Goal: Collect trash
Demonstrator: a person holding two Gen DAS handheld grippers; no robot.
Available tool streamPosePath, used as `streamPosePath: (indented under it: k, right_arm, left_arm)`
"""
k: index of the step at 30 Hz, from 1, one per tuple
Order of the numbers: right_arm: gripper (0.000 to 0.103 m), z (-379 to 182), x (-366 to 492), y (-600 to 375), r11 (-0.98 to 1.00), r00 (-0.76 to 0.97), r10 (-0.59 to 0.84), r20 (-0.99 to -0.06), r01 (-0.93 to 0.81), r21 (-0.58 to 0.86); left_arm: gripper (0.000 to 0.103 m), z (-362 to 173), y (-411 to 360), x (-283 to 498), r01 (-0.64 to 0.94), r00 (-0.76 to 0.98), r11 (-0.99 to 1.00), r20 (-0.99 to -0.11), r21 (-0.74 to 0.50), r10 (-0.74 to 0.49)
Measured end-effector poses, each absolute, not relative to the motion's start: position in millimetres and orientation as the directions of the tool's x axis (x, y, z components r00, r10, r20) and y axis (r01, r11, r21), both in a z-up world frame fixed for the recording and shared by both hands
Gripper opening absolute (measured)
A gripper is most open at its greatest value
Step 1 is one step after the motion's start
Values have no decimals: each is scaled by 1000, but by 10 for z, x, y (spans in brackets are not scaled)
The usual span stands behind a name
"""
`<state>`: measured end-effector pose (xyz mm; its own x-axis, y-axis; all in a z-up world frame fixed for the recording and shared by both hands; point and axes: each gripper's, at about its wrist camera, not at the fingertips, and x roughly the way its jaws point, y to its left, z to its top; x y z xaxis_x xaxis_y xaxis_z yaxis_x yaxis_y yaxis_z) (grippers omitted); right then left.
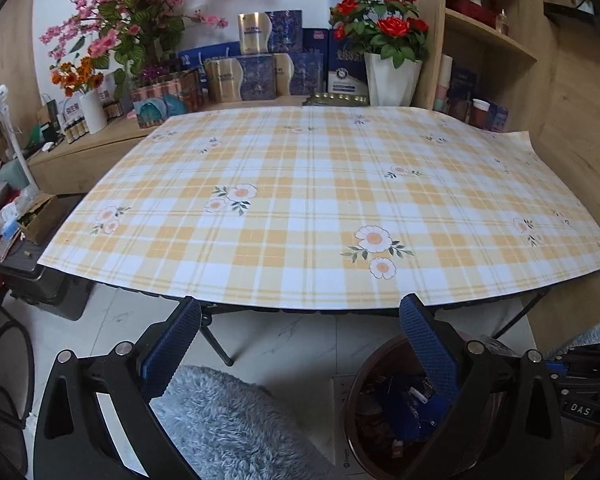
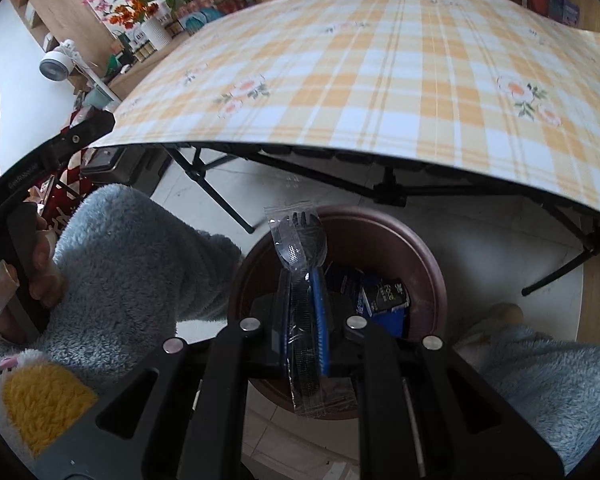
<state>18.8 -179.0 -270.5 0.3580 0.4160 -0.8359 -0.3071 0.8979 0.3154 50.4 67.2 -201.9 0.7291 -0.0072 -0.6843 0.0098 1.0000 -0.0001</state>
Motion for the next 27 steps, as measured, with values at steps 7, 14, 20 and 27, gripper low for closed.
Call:
streamPosePath:
  k: [7,14,20,27]
  right_arm:
    - [19,-2769,214,-1804,903,347,406,-845,-292,314]
    - [55,-2769,207,-1793,906,358,400,-844,-292,306]
    - [95,-2711,219,-1813,927,405,353,-844,-277,254]
    - [97,-2623,289,-1963,953,445,292,-846,-212,218]
  left_arm:
    - [97,-2064,741,561,5,716,999,-697,-52,-40]
    - [97,-2091,814,590,-19,702,995,-710,-93,-53]
    - [97,-2094,801,586,-18,700,996,-712,-88,-50]
    - [97,-2082,799,579,-20,702,997,-711,-81,-43]
